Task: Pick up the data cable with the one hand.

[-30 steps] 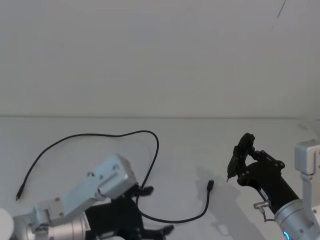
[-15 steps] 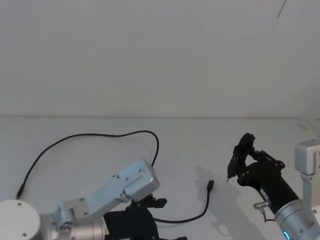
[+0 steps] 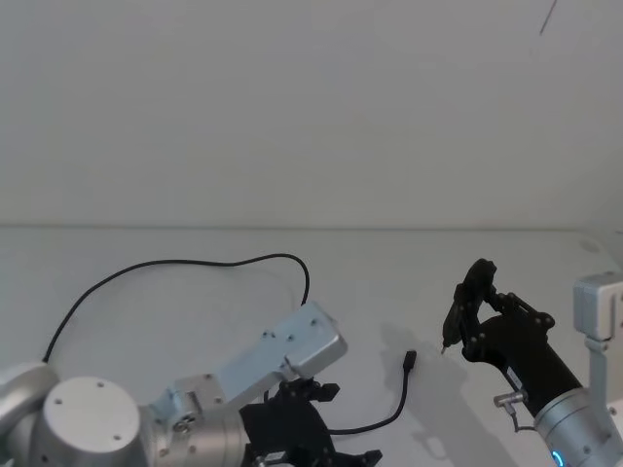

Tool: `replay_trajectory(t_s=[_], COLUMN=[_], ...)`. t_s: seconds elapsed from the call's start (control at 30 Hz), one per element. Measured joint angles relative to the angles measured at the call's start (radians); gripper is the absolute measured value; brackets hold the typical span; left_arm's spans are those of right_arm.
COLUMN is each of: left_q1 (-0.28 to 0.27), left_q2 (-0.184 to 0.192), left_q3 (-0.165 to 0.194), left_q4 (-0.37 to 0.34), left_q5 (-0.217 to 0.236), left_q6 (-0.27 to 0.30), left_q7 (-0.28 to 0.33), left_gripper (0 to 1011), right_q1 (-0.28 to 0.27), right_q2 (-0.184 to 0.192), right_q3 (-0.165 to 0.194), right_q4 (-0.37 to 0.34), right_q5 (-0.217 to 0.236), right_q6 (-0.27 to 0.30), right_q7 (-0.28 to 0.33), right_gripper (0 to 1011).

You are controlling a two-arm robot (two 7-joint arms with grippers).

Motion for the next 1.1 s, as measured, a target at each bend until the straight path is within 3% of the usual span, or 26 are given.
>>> replay_trajectory(t_s=[0.33, 0.67, 0.87, 1.1], left_q1=[-0.045, -0.069, -0.078, -0.084], left_q2=[-0.067, -0.103, -0.117, -0.127], left_q3=[0.033, 0.047, 0.053, 0.057], left_q4=[0.083, 0.133, 0.154, 0.166], left_q5=[0.027, 0.043, 0.050, 0.054], left_q6=[0.035, 0.062, 0.074, 0.081], left_q7=[0.011, 0.015, 0.017, 0.017], left_gripper=[1001, 993, 871, 658], right_q1=[0.000, 0.000, 0.000, 0.000], right_q2=[0.000, 0.000, 0.000, 0.000], right_q3=[0.000, 0.000, 0.000, 0.000], right_q4=[0.000, 0.000, 0.000, 0.000], right_q5=[0.000, 0.000, 0.000, 0.000], right_q6=[0.000, 0.000, 0.000, 0.000], right_q7=[0.000, 0.000, 0.000, 0.000], right_gripper=[279, 279, 279, 279])
